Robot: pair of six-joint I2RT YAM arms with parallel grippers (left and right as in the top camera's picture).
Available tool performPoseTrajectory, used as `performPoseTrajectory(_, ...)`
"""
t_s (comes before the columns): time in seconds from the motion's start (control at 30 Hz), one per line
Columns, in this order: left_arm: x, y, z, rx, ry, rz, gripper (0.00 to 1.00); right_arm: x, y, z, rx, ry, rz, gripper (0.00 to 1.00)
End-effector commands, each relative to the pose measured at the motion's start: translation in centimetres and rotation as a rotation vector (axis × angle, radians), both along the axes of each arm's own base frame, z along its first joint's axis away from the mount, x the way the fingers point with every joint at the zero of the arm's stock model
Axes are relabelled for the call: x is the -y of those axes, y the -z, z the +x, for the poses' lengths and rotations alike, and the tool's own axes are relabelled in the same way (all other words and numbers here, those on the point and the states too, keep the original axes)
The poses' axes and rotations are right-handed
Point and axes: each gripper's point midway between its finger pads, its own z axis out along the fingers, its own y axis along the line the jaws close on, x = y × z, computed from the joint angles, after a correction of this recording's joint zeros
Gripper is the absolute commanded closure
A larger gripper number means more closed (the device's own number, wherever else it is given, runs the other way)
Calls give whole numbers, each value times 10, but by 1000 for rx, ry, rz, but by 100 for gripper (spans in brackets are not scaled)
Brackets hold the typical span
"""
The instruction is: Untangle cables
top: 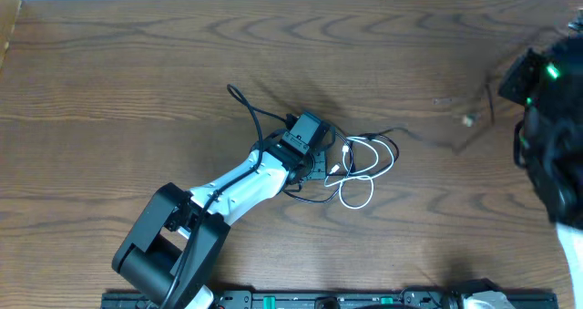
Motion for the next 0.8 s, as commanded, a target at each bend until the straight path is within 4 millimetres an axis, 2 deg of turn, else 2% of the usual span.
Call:
performPoseTrajectory(0.0,-3,4,-2,-11,-7,12,74,52,25,3,-142,254,-148,99)
performPoseTrajectory(0.1,-5,5,-4,-20,-7,19,74,84,50,1,-270,376,-207,99)
performPoseTrajectory(0.17,-6,6,-6,-29,-8,26,74,107,65,-8,-332,485,-211,99)
performPoseTrajectory(0.3,-8,7,-8,-39,-8,34,74,143,92,-27,-402,653,-137,99)
performPoseTrajectory(0.4,-9,8,-9,-40,-8,35,74,163,116,-35,-463,700,-51,99)
performPoseTrajectory(0.57,-9,9,-9,-42,-8,36,74,187,146,-39,-508,724,103,99)
performPoseTrajectory(0.77,-9,9,-9,-42,-8,36,74,189,162,-20,-450,628,291,99)
